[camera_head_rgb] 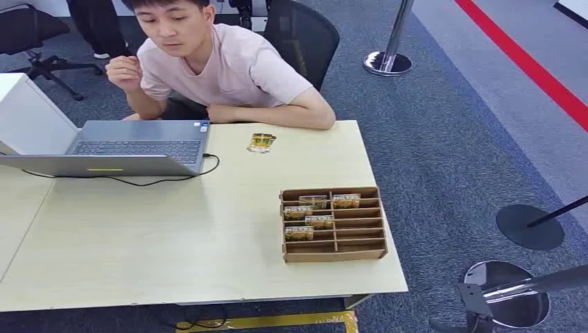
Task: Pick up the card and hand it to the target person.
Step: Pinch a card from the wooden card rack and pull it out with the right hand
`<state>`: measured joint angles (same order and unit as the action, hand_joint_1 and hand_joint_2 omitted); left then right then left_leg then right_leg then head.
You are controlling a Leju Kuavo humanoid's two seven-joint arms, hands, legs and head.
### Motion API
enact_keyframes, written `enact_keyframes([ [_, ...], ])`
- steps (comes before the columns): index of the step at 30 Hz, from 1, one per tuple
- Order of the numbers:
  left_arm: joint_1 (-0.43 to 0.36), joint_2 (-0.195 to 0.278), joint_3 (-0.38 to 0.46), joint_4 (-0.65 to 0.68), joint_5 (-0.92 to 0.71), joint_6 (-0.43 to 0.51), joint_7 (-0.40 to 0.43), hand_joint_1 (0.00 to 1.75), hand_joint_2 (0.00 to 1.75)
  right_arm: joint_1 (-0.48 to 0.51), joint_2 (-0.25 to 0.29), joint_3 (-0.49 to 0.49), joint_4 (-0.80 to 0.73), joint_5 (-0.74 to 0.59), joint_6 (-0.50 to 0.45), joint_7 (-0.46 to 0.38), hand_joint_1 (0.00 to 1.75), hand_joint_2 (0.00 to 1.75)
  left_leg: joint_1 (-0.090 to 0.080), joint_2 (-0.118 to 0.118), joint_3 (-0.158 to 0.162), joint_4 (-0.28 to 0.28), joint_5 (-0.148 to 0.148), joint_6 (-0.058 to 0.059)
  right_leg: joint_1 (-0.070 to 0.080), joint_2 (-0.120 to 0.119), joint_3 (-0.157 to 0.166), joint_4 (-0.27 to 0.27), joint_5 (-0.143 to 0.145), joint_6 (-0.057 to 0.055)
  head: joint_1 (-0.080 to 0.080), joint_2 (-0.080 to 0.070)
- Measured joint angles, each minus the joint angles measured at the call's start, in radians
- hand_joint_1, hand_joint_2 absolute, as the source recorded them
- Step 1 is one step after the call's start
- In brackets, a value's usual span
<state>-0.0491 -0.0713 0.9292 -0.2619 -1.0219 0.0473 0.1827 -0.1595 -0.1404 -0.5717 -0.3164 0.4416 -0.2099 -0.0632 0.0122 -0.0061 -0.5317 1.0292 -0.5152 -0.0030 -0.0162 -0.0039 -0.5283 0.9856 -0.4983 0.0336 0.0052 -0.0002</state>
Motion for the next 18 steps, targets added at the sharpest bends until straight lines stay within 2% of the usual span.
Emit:
enact_keyframes([
  [10, -0.031, -0.019, 0.155, 0.026, -0.173, 0.019, 0.03, 0.0, 0.0, -0.09, -0.066, -0.107, 0.003, 0.086, -0.091, -0.124, 0.0, 1.75, 0.0, 0.0, 0.0, 0.0, 0.0, 0.0, 0.0, 0.0, 0.0, 0.0, 0.001, 0.0, 0.0, 0.0],
  [18, -0.041, -0.029, 0.217, 0.037, -0.221, 0.035, 0.038, 0.0, 0.0, -0.149, -0.094, -0.117, -0.008, 0.154, -0.136, -0.252, 0.0, 1.75, 0.0, 0.0, 0.0, 0.0, 0.0, 0.0, 0.0, 0.0, 0.0, 0.0, 0.001, 0.001, 0.0, 0.0],
])
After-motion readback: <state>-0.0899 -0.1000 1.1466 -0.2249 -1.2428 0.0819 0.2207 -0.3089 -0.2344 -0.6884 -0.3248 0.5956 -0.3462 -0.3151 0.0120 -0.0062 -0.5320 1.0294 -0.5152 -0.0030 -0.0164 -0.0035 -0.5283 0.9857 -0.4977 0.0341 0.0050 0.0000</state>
